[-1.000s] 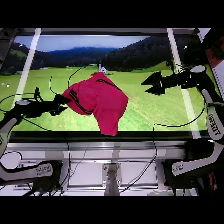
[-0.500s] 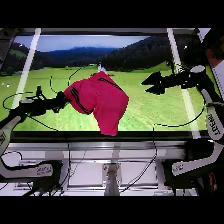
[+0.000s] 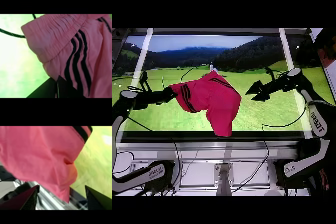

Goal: Fold the clothes and pants, and hang the long-sleeved shirts on hangers.

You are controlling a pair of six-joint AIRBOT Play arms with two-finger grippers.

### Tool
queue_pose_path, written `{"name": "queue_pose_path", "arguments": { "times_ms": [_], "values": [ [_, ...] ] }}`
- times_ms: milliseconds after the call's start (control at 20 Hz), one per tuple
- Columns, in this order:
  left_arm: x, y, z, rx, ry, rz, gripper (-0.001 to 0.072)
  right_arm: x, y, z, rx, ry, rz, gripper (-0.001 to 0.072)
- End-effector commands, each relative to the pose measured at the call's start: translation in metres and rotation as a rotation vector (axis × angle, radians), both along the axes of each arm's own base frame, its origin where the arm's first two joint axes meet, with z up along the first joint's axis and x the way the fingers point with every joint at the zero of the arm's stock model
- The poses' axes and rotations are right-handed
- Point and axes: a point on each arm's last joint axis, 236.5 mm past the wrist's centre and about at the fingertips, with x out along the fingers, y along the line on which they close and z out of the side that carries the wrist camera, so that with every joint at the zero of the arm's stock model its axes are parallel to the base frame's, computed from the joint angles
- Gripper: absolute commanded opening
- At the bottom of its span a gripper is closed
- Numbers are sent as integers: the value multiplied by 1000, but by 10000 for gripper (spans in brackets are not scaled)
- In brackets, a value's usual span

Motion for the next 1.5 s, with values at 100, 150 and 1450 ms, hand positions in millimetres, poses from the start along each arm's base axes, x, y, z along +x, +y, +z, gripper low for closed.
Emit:
{"name": "queue_pose_path", "arguments": {
  "times_ms": [100, 150, 1450],
  "values": [
    [-16, 14, 7, 219, 5, -60, 6, 12, 49, -36, -56, -61, 32, 619],
    [-16, 6, 6, 219, 4, -81, 6, 9, 57, -39, -57, -58, 53, 619],
    [9, -118, 223, 439, -641, -355, 5, 163, 23, 229, -96, -736, -287, 2]
  ]
}}
